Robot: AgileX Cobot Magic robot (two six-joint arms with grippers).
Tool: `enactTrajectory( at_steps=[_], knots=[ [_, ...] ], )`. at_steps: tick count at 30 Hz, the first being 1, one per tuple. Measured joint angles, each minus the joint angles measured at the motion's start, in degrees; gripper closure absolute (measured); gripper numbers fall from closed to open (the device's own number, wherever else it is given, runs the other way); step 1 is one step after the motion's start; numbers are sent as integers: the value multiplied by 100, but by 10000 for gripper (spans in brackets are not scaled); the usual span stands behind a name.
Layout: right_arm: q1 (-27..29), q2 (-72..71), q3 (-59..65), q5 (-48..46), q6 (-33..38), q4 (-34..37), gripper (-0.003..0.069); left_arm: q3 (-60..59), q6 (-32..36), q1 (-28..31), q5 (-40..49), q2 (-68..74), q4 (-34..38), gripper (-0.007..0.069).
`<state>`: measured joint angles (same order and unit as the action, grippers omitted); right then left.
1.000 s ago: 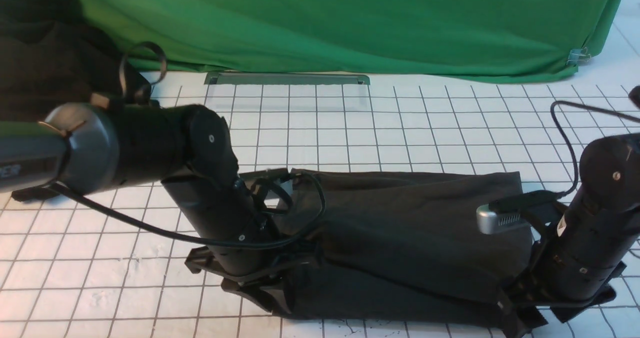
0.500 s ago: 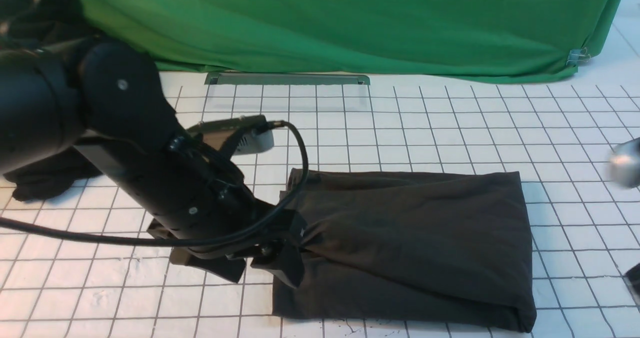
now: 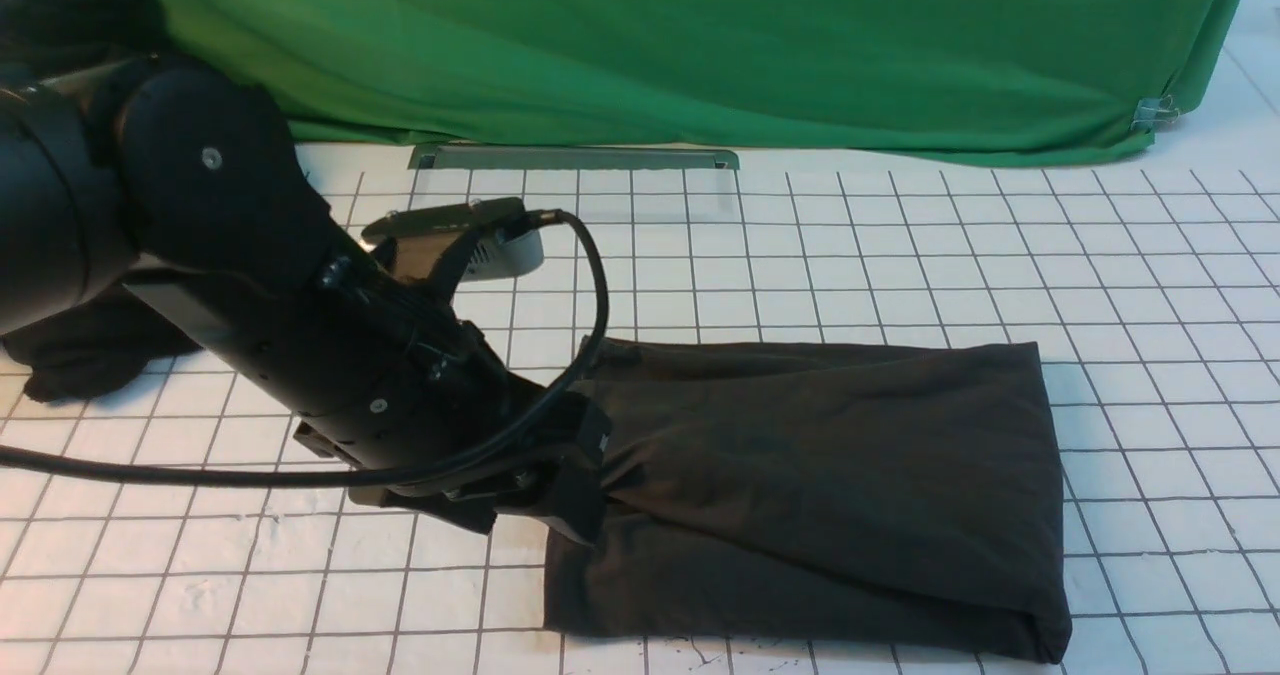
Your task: Fold a long-sleeved shirt over a white checkered tablecloth.
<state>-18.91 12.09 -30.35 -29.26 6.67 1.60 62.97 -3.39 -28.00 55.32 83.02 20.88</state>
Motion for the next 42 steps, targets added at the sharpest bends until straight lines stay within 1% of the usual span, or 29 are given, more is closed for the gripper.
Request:
enactTrajectory(
  at_steps=[3, 8, 11, 19, 21, 22, 25, 31, 36, 42],
  knots=[
    [0, -5, 347, 331, 13, 12, 657, 0, 52, 0, -15, 0, 0, 170],
    [0, -5, 406, 658, 13, 29, 653, 0, 72, 0, -253, 0, 0, 216],
    [0, -5, 406, 723, 13, 29, 649, 0, 83, 0, -347, 0, 0, 274],
    [0, -5, 410, 736, 13, 29, 631, 0, 109, 0, -473, 0, 0, 536],
    [0, -5, 410, 749, 13, 29, 625, 0, 218, 0, -561, 0, 0, 593],
    [0, -5, 410, 749, 13, 29, 623, 0, 239, 0, -605, 0, 0, 606],
    [0, -5, 425, 754, 13, 29, 617, 0, 309, 0, -804, 0, 0, 624],
    [0, -5, 432, 754, 13, 29, 607, 0, 339, 0, -1201, 0, -80, 626],
    [0, -5, 432, 754, 13, 29, 603, 0, 339, 0, -1235, 0, -82, 626],
    [0, -5, 436, 754, 13, 35, 583, 0, 339, 0, -1239, 0, -86, 626]
  ],
)
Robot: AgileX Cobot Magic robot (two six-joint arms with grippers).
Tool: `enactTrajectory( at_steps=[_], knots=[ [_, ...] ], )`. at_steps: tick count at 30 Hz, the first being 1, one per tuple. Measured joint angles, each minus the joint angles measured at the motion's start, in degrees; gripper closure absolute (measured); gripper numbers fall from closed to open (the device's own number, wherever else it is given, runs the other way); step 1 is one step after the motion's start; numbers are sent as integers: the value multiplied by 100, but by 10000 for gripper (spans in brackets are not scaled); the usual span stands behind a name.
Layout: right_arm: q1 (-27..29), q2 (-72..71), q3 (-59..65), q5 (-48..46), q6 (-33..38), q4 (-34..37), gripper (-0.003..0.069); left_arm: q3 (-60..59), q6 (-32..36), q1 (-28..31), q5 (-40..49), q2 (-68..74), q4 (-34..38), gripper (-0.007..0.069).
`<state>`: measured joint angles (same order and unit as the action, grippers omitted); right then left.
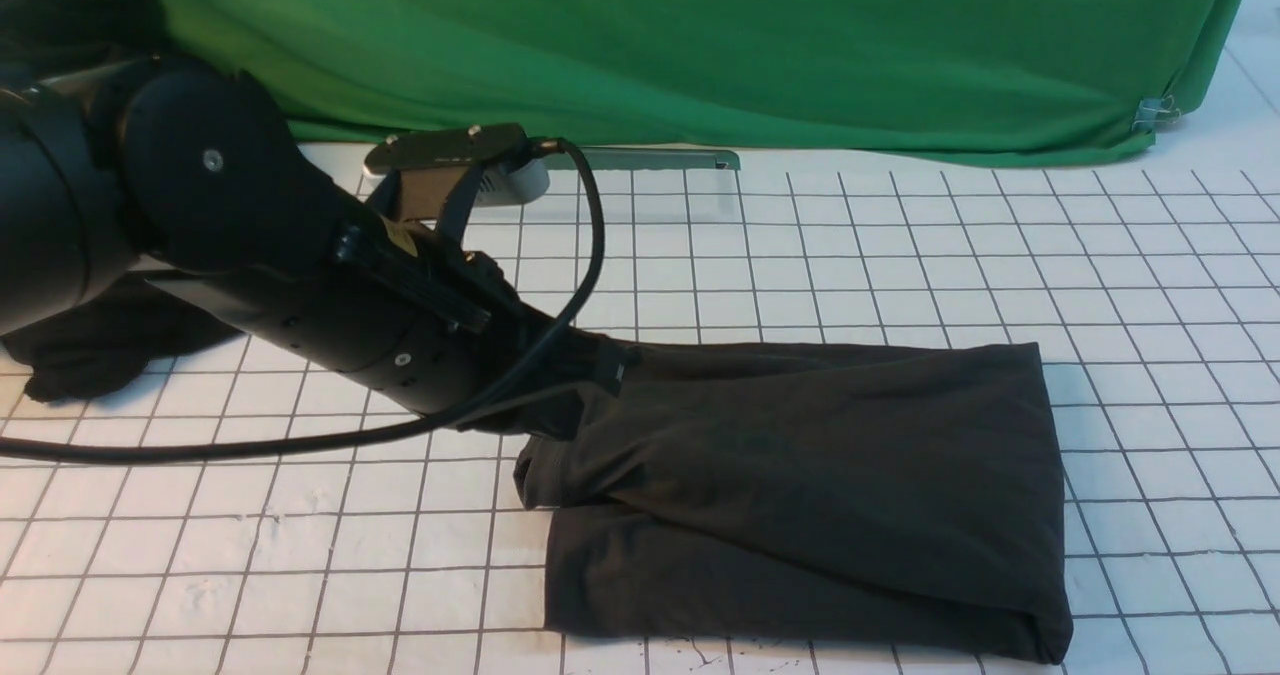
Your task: Fold a long-sleeved shirt over a white checkered tablecloth.
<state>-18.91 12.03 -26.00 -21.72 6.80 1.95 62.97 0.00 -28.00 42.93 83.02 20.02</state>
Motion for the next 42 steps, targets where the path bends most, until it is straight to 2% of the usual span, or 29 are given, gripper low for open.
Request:
enactTrajectory(
  at_steps=[7, 10, 24, 33, 42],
  knots=[
    [0, -120, 160, 123, 0, 0, 569, 0, 0, 0, -61, 0, 0, 626],
    [69, -329, 631, 495, 0, 0, 559, 0, 0, 0, -96, 0, 0, 626],
    [1734, -1116, 2396, 588, 0, -124, 526, 0, 0, 0, -310, 0, -83, 625],
    [1800, -1189, 2633, 695, 4, -291, 503, 0, 0, 0, -70, -593, -239, 624],
    [1787, -1189, 2633, 729, 4, -303, 480, 0, 0, 0, 628, -2624, -1188, 624]
  ],
)
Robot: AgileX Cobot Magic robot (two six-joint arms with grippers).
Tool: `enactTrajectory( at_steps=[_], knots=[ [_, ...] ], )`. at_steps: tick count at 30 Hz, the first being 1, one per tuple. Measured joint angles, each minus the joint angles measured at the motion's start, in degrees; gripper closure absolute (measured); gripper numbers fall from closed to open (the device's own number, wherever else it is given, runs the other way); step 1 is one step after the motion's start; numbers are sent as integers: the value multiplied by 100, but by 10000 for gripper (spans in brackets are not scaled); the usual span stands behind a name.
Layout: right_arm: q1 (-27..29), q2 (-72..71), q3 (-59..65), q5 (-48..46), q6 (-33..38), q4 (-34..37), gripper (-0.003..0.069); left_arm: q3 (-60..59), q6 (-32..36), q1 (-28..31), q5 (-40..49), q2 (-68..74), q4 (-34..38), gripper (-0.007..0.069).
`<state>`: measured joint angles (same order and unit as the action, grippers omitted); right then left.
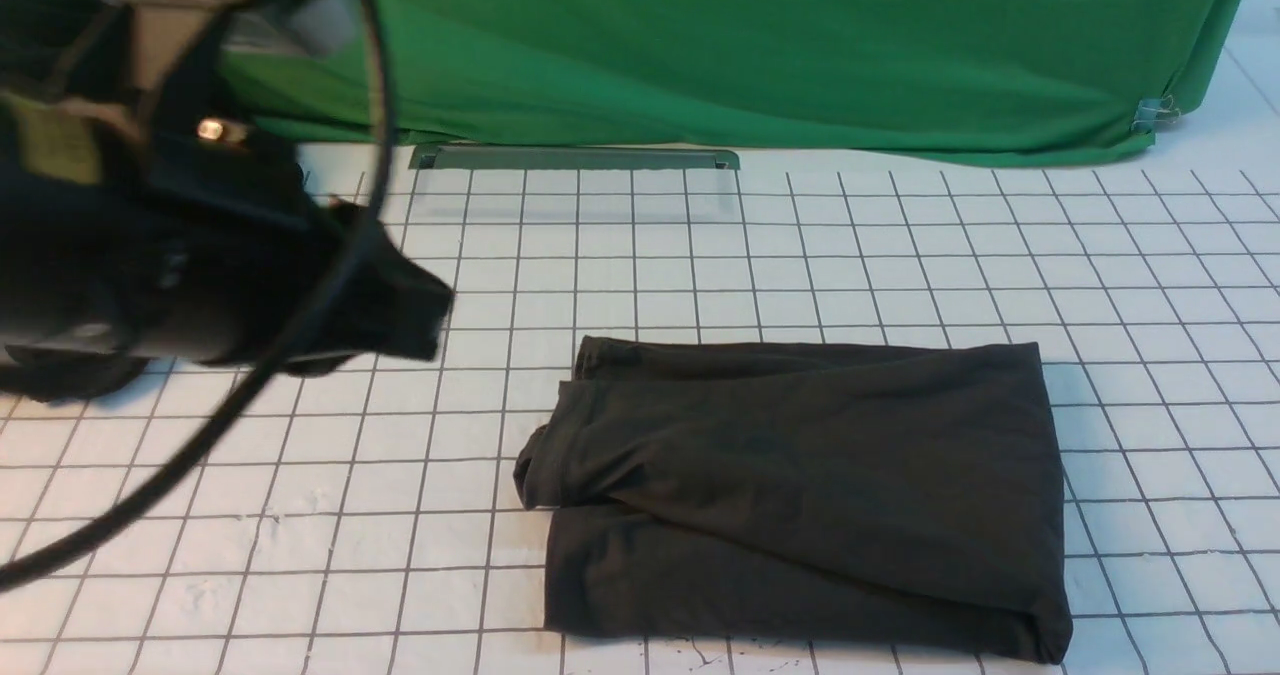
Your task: Fold a long-sleeved shirt over a white checkered tablecloth.
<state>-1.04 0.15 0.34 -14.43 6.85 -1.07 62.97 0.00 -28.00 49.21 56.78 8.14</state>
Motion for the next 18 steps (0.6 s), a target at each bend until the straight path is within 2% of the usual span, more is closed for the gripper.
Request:
enactTrajectory(
  at_steps=[5, 8, 13, 14, 18],
  knots=[
    [0, 0, 0, 0, 0, 0, 465, -105, 0, 0, 543, -1407, -235, 624],
    [0, 0, 0, 0, 0, 0, 458, -426, 0, 0, 332, -2212, -218, 624],
    [0, 0, 0, 0, 0, 0, 447, -1602, 0, 0, -1140, -3701, -351, 624],
    [0, 0, 0, 0, 0, 0, 445, -1967, 0, 0, -1674, -4019, -443, 624],
    [0, -2, 0, 0, 0, 0, 438, -2715, 0, 0, -2843, -4541, -553, 623]
  ],
)
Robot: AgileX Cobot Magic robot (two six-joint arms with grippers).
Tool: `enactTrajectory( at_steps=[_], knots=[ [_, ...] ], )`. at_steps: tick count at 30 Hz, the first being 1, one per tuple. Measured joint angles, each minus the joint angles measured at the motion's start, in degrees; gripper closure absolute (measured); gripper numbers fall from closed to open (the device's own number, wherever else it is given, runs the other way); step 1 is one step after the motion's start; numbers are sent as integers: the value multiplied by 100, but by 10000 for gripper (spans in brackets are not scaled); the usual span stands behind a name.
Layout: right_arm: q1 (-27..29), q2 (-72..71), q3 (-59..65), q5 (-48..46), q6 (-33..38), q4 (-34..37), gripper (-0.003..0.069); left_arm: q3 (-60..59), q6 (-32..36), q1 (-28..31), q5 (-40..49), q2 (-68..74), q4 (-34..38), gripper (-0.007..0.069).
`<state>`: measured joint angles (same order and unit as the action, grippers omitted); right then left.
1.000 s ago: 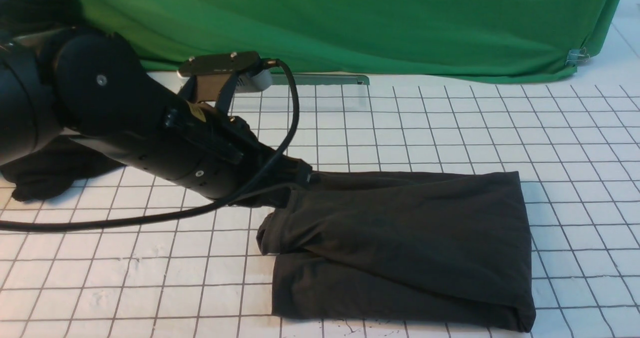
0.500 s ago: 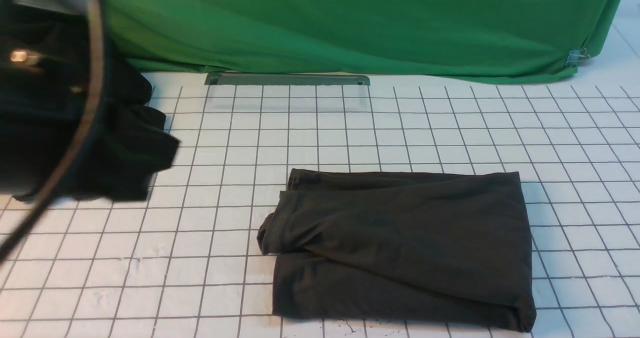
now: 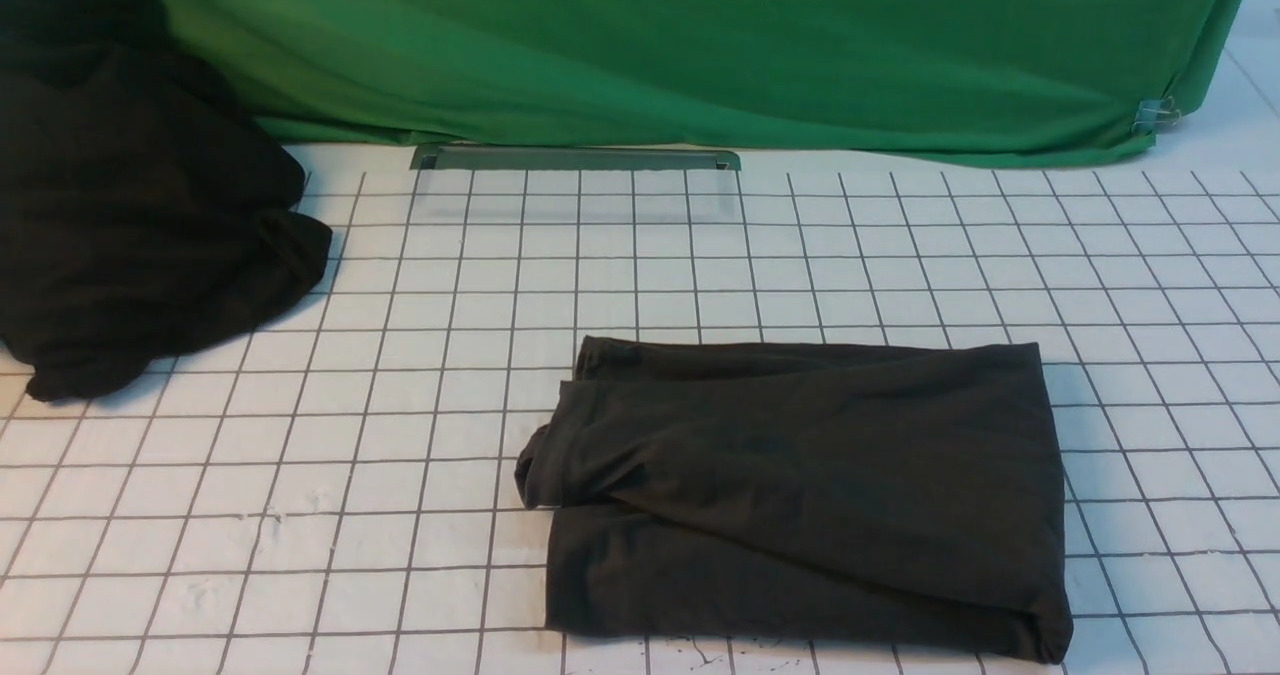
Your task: Fold a long-sleeved shirt over a white checkered tablecloth.
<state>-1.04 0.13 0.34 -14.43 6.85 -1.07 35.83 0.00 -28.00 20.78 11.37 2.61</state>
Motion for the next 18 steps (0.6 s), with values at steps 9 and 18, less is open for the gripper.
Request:
enactTrajectory(
  at_steps=[9, 18],
  knots=[
    [0, 0, 0, 6, 0, 0, 422, -813, 0, 0, -267, -122, -31, 623],
    [0, 0, 0, 6, 0, 0, 420, -1316, 0, 0, -197, -122, -86, 623]
  ],
)
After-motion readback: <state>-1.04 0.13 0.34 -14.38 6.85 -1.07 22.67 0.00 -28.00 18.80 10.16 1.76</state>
